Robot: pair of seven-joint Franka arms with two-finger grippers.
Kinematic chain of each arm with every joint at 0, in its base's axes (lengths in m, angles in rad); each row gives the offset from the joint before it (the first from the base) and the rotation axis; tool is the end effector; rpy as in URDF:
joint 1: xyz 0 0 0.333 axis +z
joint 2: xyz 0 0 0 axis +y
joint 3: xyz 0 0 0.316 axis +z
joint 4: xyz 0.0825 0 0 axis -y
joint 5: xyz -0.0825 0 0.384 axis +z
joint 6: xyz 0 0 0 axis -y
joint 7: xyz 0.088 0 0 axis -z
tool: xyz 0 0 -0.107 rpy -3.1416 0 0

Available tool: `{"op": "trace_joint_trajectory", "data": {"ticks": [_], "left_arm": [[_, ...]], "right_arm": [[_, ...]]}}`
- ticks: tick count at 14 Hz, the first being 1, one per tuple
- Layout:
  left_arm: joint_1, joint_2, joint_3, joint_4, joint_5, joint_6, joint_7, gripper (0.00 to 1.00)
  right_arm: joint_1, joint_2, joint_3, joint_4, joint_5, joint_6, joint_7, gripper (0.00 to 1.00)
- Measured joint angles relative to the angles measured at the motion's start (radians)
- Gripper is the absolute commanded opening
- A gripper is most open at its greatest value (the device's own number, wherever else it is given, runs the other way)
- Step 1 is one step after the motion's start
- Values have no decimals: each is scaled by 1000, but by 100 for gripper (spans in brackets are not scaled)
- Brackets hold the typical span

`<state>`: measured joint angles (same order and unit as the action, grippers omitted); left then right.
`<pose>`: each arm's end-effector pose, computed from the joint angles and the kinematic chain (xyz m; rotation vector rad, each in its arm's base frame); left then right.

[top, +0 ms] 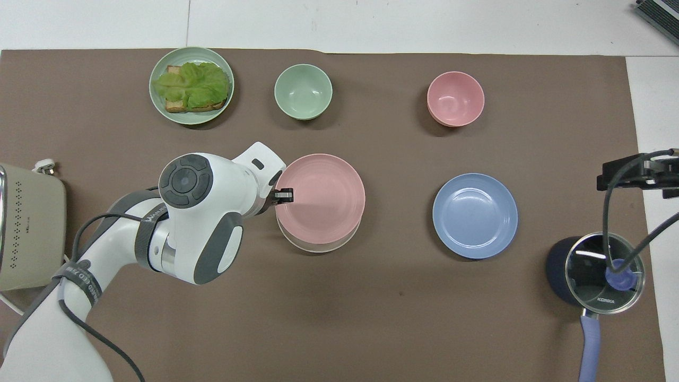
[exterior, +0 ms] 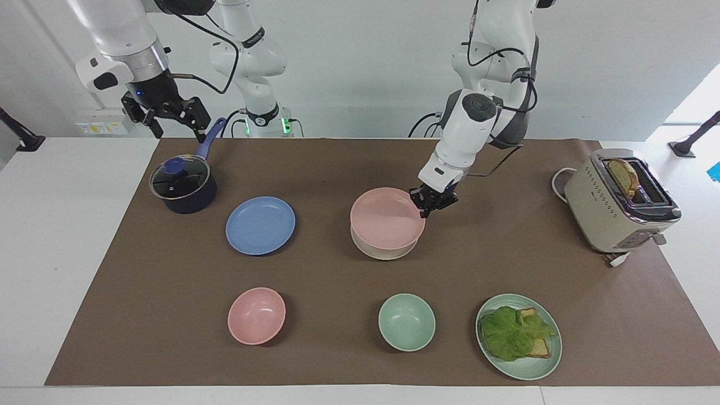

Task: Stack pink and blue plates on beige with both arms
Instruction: 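Lower the pink plate onto the beige plate and open the left gripper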

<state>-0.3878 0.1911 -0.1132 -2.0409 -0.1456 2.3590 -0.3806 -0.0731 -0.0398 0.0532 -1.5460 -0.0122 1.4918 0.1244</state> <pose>0.5224 -0.2861 0.3628 2.9680 -0.0299 0.0882 0.5341 -0.0114 0.6509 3.1183 -0.2268 -0.0214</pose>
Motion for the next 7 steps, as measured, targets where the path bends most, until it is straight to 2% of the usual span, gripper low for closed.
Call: {"op": "trace_joint_trajectory", "data": {"ticks": [7], "left_arm": [[0,13,1,-32,0,21,40,0]], "right_arm": [[0,0,0,-1,0,0,0,100]]}}
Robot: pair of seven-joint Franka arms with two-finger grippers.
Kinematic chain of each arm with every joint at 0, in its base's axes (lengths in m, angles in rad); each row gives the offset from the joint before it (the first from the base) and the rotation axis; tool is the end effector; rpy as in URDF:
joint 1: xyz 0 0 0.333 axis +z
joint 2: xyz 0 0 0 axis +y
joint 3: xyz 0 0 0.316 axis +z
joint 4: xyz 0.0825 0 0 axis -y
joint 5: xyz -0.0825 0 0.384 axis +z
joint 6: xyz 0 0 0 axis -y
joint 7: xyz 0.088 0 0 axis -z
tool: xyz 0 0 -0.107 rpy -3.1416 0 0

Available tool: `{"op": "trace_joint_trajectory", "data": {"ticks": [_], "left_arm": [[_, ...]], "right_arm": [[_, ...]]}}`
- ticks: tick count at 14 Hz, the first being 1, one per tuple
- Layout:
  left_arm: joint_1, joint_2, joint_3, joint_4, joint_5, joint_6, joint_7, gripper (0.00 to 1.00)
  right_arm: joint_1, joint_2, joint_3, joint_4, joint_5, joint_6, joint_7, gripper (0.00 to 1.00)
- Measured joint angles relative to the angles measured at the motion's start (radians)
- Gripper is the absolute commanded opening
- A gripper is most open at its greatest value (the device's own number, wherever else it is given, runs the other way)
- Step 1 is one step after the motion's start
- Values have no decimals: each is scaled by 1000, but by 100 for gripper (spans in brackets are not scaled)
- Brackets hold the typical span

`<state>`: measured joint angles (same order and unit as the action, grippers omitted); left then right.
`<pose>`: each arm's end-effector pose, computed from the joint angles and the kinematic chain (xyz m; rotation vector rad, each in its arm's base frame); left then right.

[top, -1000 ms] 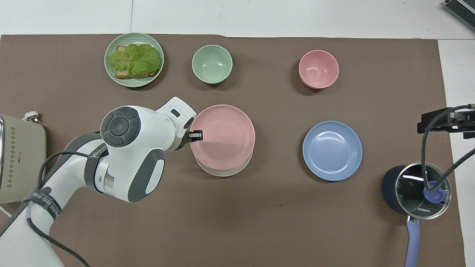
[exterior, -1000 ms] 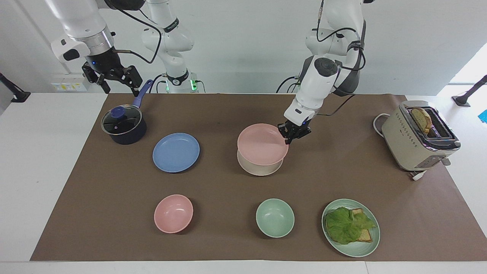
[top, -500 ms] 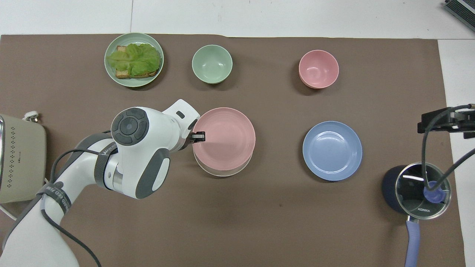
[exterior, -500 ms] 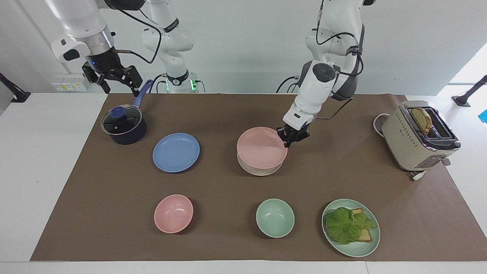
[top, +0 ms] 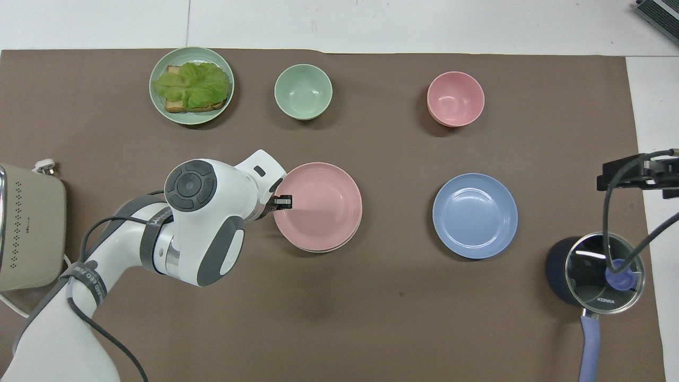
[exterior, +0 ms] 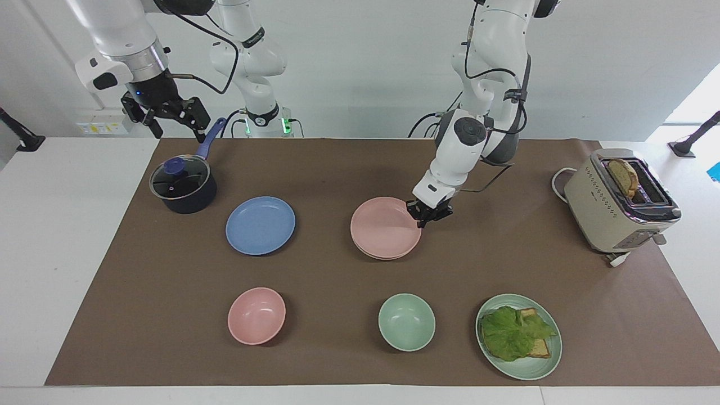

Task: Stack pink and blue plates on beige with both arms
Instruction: 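Lower the pink plate onto the beige plate and open the left gripper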

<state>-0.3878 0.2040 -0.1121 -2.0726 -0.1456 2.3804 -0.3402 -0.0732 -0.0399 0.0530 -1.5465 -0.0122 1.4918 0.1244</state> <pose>0.5172 -0.2823 0.3430 2.9802 -0.0833 0.0635 0.5340 -0.0115 0.6507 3.1182 -0.2273 -0.0220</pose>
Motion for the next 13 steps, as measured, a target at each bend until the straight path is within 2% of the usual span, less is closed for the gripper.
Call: {"op": "trace_joint_trajectory", "data": {"ticks": [12,13], "left_arm": [[0,4,7,-2,0,18,21,0],[0,4,8,-1,0,18,21,30]], "right_arm": [[0,-1,0,-1,0,0,0,100],[0,-1,0,-2,0,0,0,100]]}}
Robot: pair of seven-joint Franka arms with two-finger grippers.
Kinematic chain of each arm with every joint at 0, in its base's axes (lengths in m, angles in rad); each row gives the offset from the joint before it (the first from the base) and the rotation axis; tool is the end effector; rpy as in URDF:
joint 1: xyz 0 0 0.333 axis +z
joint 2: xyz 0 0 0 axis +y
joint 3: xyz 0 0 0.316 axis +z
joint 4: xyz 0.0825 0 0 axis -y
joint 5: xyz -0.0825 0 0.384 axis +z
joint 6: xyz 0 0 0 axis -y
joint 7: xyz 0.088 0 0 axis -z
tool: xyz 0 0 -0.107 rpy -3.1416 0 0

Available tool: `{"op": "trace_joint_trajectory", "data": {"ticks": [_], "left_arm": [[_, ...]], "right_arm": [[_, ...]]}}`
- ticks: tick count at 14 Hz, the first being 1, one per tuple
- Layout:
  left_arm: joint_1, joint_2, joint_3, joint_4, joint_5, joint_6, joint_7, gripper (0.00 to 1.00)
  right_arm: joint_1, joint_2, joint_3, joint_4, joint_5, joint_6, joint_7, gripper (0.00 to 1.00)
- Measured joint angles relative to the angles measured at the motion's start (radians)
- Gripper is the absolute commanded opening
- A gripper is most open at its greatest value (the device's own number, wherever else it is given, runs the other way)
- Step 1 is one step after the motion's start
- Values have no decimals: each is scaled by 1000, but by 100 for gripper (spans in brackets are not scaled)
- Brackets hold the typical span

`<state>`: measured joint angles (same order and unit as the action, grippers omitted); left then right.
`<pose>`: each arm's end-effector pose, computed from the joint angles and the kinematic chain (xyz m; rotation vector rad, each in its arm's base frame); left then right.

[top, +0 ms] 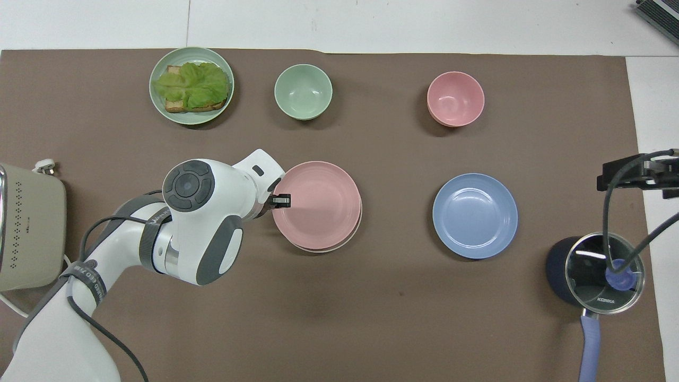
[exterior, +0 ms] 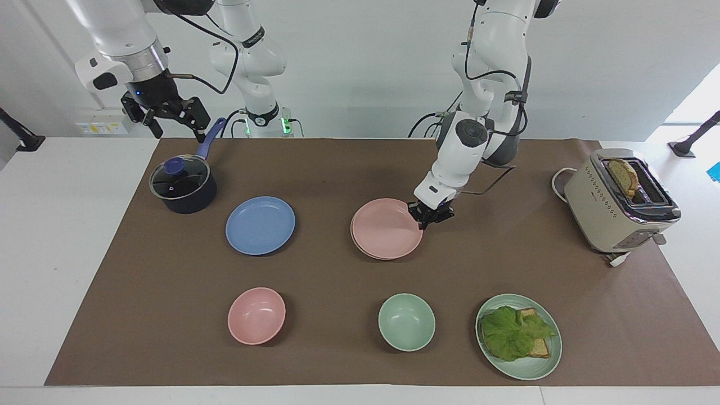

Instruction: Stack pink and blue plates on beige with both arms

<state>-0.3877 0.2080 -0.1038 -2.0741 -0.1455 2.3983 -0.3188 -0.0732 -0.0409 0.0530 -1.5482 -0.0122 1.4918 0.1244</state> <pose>0.5209 -0.2784 0.3416 2.9773 -0.1009 0.0853 0.5337 -0.0115 0.6504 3.1181 -0.2273 -0.0231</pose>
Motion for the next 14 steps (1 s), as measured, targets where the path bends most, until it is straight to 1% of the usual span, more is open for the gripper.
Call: {"op": "trace_joint_trajectory", "data": {"ticks": [1,2,3,6,9,12,14], "left_arm": [[0,0,1,0,0,0,0,69],[0,0,1,0,0,0,1,91],[0,0,1,0,0,0,1,100],[0,0,3,7,3,0,4,100],[11,-3,19,34,12,-18,5,100],[63,-17,28,99,46,-101,5,100],[114,-43,29,138,49,-138,11,100]], "right_arm": [[0,-1,0,-2,0,-1,0,100],[0,-3,0,-5,0,-2,0,100],[0,-5,0,-8,0,-2,0,100],[0,-9,0,-14,0,-2,0,100],[0,-12,0,-17,0,-2,0,100],[0,-14,0,-20,0,-2,0,100],[0,-14,0,-21,0,-2,0,100]]}}
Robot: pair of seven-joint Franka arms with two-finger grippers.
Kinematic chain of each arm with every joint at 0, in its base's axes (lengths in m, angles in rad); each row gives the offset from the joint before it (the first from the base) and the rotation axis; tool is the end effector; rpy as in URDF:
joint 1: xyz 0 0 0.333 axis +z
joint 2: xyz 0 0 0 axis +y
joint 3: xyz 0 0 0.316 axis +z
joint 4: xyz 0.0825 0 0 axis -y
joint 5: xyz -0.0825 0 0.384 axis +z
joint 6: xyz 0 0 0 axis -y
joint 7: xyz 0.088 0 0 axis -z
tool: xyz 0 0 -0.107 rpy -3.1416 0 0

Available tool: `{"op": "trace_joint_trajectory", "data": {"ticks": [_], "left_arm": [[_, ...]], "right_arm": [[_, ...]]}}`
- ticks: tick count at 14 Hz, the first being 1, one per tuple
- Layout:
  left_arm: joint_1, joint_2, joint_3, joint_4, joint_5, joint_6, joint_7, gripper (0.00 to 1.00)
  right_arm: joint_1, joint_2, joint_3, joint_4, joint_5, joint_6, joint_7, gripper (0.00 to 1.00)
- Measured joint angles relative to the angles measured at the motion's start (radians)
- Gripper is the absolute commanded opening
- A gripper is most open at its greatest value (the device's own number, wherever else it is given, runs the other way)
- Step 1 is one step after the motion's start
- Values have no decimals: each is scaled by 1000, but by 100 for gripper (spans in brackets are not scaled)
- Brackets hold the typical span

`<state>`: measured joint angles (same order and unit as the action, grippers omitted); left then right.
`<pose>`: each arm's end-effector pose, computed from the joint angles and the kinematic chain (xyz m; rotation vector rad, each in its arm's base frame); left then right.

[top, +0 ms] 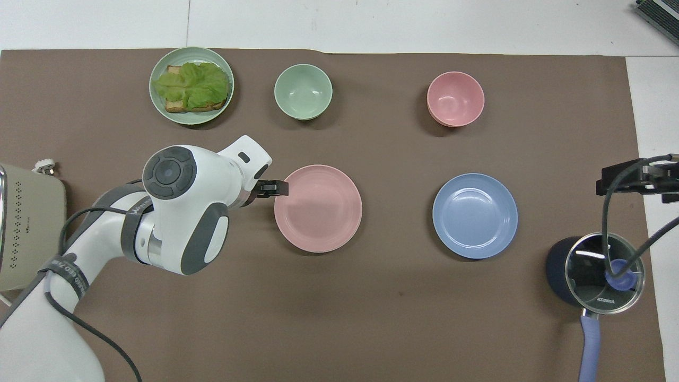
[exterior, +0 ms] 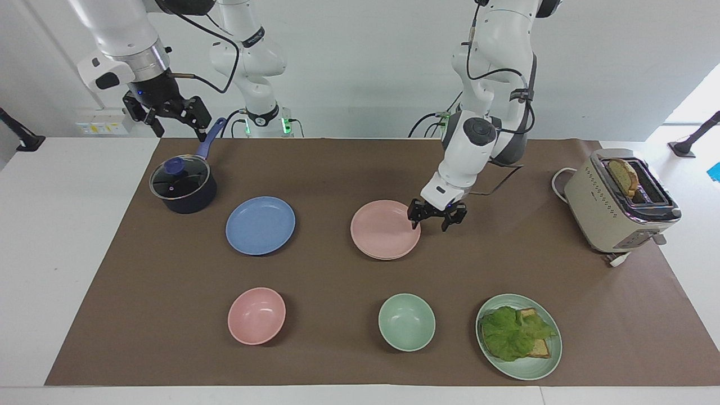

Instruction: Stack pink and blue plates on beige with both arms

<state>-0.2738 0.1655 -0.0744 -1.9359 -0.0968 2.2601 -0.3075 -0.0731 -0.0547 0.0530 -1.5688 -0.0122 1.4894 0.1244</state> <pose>0.5733 -0.2091 0.4166 2.9983 0.0254 0.1816 0.5290 -0.0112 0.6480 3.1168 -0.2271 -0.0374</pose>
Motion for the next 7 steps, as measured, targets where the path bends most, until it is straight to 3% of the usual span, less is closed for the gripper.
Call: {"op": "trace_joint_trajectory", "data": {"ticks": [4,7], "left_arm": [[107,-87,4,17,1,-90,83,100],[174,-150,6,39,1,-237,177,100]], "right_arm": [[0,0,0,0,0,0,0,100],[0,0,0,0,0,0,0,100]]}}
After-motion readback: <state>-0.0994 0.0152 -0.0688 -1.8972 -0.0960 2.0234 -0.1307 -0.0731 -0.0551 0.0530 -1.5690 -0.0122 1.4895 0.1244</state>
